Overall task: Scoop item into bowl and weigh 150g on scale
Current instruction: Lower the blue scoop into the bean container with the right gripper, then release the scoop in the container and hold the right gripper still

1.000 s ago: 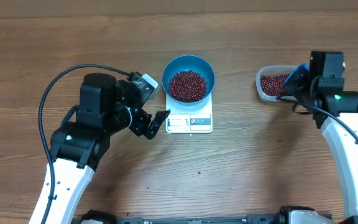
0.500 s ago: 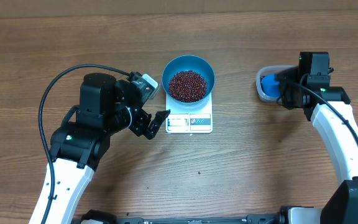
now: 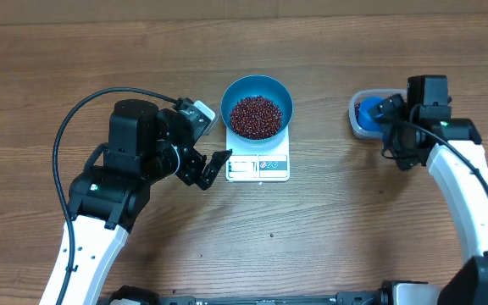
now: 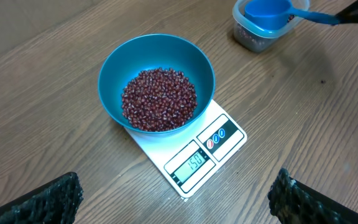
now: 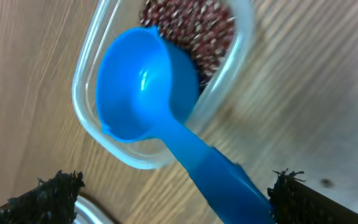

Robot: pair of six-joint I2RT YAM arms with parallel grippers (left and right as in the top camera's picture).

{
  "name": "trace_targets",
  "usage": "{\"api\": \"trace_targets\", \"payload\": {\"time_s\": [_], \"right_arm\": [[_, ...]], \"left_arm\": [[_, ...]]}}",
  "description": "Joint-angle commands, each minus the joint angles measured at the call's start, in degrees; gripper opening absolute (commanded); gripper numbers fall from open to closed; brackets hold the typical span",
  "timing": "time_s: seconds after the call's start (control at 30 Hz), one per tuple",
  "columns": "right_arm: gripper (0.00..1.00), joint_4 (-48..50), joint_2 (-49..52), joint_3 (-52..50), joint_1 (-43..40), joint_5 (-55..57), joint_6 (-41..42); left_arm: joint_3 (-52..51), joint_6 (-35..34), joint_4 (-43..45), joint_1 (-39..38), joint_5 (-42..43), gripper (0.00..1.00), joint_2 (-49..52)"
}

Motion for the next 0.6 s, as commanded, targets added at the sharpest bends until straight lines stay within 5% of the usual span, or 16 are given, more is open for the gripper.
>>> {"api": "trace_targets", "payload": {"time_s": [0.0, 0.23, 0.57], "right_arm": [[1.0, -2.78, -4.02, 4.59, -0.02, 6.05, -3.41], [1.0, -5.88, -6.03, 6.01, -0.02, 9.05, -8.9], [1.0, -12.17, -6.25, 12.48, 0.04, 7.85, -47.93]], "left_arm": [[1.36, -0.39, 0.15, 0.24, 1.27, 1.0, 0.22], [1.36, -0.39, 0.15, 0.24, 1.27, 0.99, 0.22], [1.38, -0.39, 0.15, 0.24, 1.27, 1.0, 0.22]]}}
